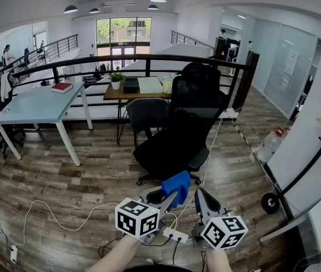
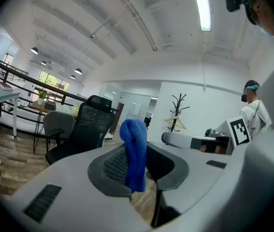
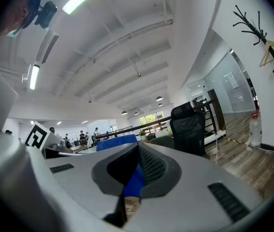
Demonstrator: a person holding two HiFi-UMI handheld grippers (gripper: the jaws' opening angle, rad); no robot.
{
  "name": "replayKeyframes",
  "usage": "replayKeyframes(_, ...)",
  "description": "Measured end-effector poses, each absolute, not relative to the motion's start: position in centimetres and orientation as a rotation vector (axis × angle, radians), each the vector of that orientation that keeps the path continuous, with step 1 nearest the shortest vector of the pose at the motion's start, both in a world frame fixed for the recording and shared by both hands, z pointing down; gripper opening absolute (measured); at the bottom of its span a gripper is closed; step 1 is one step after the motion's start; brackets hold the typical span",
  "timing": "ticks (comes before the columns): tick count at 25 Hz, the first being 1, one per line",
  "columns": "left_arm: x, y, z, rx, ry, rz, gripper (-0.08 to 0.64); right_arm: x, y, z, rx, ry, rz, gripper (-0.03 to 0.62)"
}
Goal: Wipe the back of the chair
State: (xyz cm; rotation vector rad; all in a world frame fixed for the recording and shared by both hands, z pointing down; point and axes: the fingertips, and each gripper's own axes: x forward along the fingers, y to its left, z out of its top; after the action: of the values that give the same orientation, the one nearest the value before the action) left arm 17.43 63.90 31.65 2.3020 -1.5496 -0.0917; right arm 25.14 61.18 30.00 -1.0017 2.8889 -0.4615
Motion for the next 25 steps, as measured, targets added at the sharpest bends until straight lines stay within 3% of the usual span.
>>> replayKeyframes(25,17.7,63.0,33.6,2.218,-1.595,-0.203,0.094,26.4,59.8,32.0,-0.880,2.932,-0.494,0.031)
